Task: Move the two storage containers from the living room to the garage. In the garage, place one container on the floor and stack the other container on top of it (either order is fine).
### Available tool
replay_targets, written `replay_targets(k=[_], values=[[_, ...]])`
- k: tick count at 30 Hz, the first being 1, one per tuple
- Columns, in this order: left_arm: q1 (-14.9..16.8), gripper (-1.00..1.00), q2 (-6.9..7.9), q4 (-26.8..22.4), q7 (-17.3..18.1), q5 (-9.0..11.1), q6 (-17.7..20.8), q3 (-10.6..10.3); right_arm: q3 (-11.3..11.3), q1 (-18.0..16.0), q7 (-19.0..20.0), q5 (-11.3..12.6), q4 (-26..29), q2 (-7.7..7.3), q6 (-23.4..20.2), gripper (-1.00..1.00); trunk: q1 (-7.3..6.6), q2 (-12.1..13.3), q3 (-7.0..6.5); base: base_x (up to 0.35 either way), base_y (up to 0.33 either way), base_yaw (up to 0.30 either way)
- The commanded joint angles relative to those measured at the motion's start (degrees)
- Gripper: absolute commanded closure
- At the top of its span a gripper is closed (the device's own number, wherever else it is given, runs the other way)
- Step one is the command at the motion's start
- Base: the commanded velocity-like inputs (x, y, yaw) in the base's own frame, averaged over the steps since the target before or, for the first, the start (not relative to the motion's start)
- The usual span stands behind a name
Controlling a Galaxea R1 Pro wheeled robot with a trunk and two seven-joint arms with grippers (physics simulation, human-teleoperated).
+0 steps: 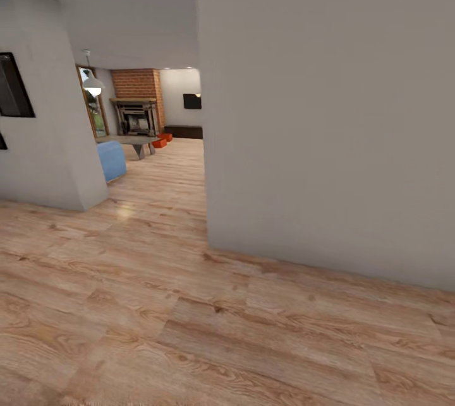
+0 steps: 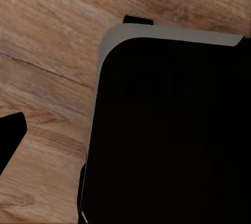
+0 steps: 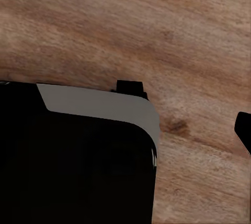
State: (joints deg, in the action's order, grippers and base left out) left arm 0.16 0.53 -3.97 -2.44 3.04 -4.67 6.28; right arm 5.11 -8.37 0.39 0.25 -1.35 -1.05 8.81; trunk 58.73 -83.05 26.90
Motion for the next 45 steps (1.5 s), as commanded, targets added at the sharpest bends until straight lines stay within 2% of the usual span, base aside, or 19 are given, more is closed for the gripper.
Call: replay_targets(k=[1,15,21,28,38,45], values=[[0.01,-1.00,-0.01,0.08,-0.02,0.34,-0.87,0.22,0.43,-0.06,0.01,-0.01,-0.14,-0.01,0.27,-1.00,0.00,-0.03,0.05,0.000,0.000,0.273],[0.01,-1.00,0.08,0.47,-0.11,0.53,-1.87,0.22,0.56,-0.06,0.04,-0.23,-0.14,-0.01,0.24,-1.00,0.00,-0.03,0.05,0.036,0.000,0.274],[0.01,-1.00,0.09,0.61,-0.11,0.56,-0.86,0.48,0.60,-0.06,0.04,-0.25,-0.14,-0.01,0.24,-1.00,0.00,-0.03,0.05,0.273,0.000,0.274],[0.01,-1.00,0.22,0.57,-0.11,0.56,-0.11,2.61,0.68,-0.06,0.05,-0.25,-0.14,-0.17,0.24,-1.00,0.00,-0.03,0.05,0.317,0.000,0.273],[0.01,-1.00,0.43,0.54,-0.11,0.56,0.15,2.91,0.65,-0.06,0.04,-0.25,-0.14,-0.18,0.24,-1.00,0.00,-0.03,0.05,0.321,0.000,0.273],[0.01,-1.00,0.44,0.03,-0.09,0.50,2.61,2.94,0.61,-0.06,0.01,-0.19,-0.14,-0.25,0.24,-1.00,0.00,-0.03,0.05,0.322,0.000,0.273]])
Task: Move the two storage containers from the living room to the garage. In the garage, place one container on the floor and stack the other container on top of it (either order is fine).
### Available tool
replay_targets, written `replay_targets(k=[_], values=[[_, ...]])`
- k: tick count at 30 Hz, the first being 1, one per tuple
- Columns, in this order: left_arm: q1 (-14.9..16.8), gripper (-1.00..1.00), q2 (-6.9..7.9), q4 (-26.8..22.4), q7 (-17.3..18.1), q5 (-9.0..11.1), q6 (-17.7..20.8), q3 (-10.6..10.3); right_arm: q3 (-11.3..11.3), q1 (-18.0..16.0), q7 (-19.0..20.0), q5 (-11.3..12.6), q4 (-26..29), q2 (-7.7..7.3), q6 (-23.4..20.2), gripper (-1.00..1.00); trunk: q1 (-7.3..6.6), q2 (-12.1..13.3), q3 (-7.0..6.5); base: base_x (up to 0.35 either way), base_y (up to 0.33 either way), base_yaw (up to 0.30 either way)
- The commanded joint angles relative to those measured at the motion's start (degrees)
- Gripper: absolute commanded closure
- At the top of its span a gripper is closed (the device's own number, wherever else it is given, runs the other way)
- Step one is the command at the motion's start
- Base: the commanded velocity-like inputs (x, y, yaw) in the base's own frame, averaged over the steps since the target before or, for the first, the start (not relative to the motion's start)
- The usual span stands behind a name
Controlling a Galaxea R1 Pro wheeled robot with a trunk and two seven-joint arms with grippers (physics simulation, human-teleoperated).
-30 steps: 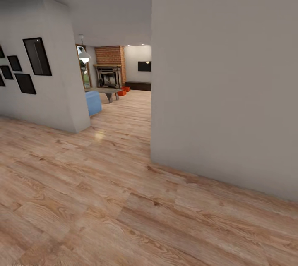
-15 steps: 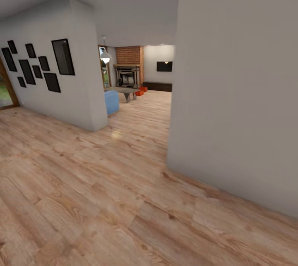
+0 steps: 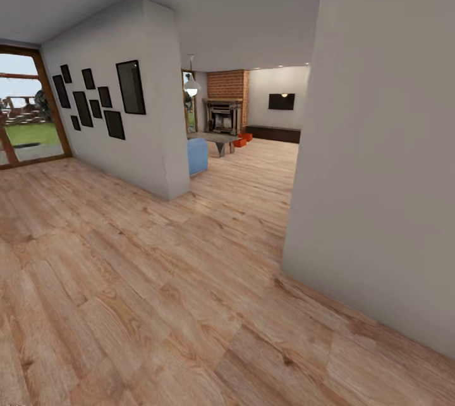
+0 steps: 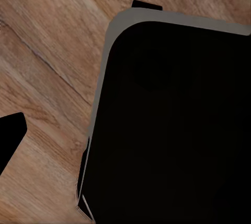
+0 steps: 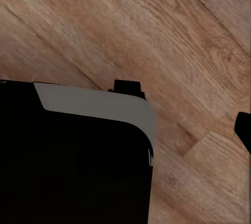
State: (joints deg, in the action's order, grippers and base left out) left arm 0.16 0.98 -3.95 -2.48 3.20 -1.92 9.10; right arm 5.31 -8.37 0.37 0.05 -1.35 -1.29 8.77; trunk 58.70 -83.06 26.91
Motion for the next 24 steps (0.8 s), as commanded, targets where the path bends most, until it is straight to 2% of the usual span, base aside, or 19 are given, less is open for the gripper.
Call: replay_targets(k=[1,21,24], values=[[0.02,-1.00,-0.01,-0.03,-0.02,0.33,0.06,0.13,0.41,-0.06,0.05,0.02,-0.14,-0.02,0.28,-1.00,0.03,-0.02,0.05,0.322,0.000,0.273],[0.02,-1.00,0.24,-0.70,-0.06,0.30,0.60,0.13,0.00,-0.06,0.06,0.85,-0.14,-0.27,0.20,-1.00,0.03,-0.02,0.05,0.322,0.000,0.257],[0.02,-1.00,0.29,-1.41,-0.06,1.61,0.62,0.13,-0.04,-0.06,0.03,0.88,-0.14,-0.27,0.20,-1.00,0.03,-0.02,0.05,0.322,0.000,0.254]])
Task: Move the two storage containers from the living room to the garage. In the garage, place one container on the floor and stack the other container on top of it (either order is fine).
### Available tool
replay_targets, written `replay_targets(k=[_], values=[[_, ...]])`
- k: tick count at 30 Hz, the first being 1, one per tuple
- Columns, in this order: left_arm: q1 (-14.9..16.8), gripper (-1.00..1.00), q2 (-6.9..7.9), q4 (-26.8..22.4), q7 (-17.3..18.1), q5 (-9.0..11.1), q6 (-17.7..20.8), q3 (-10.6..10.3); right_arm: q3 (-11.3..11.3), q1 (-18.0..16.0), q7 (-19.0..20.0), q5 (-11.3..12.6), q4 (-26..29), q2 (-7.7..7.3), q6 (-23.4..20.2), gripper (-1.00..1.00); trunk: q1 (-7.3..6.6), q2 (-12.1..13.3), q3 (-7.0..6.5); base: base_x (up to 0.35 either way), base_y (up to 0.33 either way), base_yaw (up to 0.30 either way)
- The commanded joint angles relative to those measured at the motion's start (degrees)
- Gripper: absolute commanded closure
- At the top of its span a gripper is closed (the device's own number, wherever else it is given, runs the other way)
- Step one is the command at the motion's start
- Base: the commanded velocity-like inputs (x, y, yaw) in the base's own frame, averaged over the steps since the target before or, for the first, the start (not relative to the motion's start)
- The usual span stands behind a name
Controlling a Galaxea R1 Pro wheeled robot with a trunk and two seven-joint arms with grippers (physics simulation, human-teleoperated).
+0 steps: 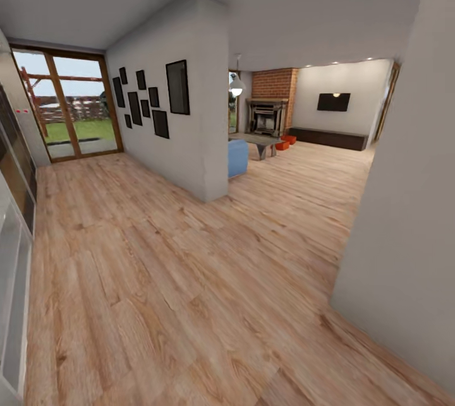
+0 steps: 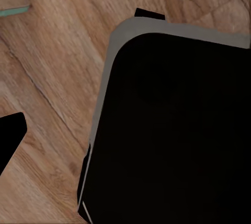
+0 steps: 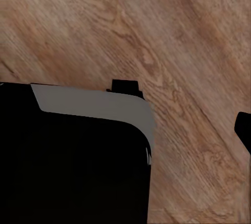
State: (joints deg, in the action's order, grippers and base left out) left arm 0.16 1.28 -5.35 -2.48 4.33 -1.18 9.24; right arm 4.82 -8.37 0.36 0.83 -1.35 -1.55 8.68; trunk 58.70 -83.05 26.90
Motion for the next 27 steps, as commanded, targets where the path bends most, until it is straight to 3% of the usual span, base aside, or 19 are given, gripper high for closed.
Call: replay_targets(k=[1,4,7,13,27], values=[[0.01,-1.00,0.00,-0.12,-0.06,0.86,-0.11,-0.01,0.43,-0.06,0.03,0.10,-0.14,-0.01,0.29,-1.00,0.03,-0.02,0.05,0.322,0.000,0.254],[0.01,-1.00,0.03,-0.47,0.04,3.99,0.23,-0.06,0.37,-0.06,-0.01,0.13,-0.14,0.00,0.29,-1.00,0.03,-0.02,0.05,0.322,0.000,0.256],[0.01,-1.00,0.04,-0.53,0.16,4.92,0.56,-0.09,0.36,-0.06,-0.01,0.13,-0.14,0.09,0.29,-1.00,0.03,-0.02,0.05,0.322,0.000,0.248],[0.01,-1.00,0.04,-0.54,0.16,5.13,0.99,-0.09,0.23,-0.06,-0.07,0.24,-0.08,0.01,0.36,-1.00,0.03,-0.02,0.03,0.322,0.000,0.166],[0.01,-1.00,-0.02,-0.54,0.18,5.17,1.01,-0.10,0.63,-0.06,-0.03,0.19,-0.06,-0.14,0.46,-1.00,0.03,-0.02,0.03,0.322,0.000,0.012]])
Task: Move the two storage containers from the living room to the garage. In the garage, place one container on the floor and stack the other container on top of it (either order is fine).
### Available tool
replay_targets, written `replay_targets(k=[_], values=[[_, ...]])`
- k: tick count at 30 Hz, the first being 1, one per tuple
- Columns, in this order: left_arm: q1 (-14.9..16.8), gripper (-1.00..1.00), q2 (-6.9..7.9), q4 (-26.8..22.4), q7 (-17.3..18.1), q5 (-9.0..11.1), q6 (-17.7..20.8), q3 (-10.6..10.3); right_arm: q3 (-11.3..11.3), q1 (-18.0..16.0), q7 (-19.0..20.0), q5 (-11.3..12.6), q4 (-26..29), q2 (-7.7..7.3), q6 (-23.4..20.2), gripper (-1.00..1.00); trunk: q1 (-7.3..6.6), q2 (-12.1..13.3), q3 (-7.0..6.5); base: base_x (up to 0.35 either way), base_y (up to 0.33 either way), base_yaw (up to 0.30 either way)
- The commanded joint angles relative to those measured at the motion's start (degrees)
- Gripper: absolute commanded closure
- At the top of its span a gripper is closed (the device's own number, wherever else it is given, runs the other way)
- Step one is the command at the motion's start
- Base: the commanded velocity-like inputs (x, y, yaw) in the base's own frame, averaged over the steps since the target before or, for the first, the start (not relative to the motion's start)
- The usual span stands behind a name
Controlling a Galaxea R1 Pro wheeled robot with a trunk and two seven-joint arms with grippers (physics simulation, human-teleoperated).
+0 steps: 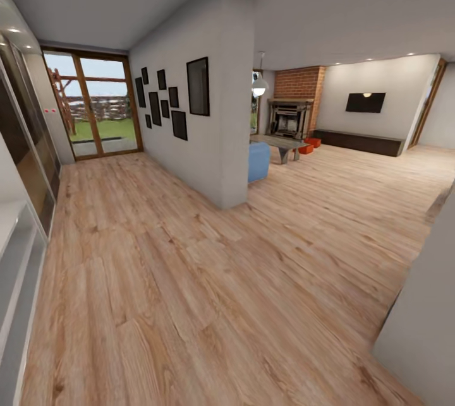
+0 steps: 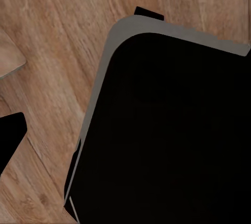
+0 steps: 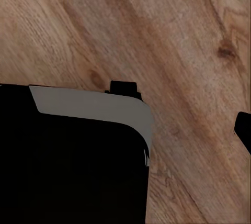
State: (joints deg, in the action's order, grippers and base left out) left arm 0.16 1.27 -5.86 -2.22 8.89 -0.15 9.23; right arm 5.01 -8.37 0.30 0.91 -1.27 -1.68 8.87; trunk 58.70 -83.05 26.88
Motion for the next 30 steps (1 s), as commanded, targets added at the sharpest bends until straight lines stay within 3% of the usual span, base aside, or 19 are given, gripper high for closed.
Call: replay_targets(k=[1,21,30], values=[[0.02,-1.00,-0.02,-0.03,-0.07,0.60,-0.02,-0.09,0.47,-0.06,0.04,0.08,-0.14,-0.03,0.27,-1.00,0.03,-0.02,0.06,0.322,0.000,0.000],[0.02,-1.00,-0.04,0.03,-0.06,0.60,-0.02,-0.18,0.26,-0.06,-0.04,0.15,-0.14,-0.06,0.38,-1.00,0.03,-0.02,0.06,0.322,0.000,-0.001],[0.02,-1.00,-0.05,0.06,-0.06,0.53,-0.06,-0.18,0.18,-0.06,-0.04,0.14,-0.05,-0.08,0.28,-1.00,0.03,-0.02,0.13,0.322,0.000,-0.178]])
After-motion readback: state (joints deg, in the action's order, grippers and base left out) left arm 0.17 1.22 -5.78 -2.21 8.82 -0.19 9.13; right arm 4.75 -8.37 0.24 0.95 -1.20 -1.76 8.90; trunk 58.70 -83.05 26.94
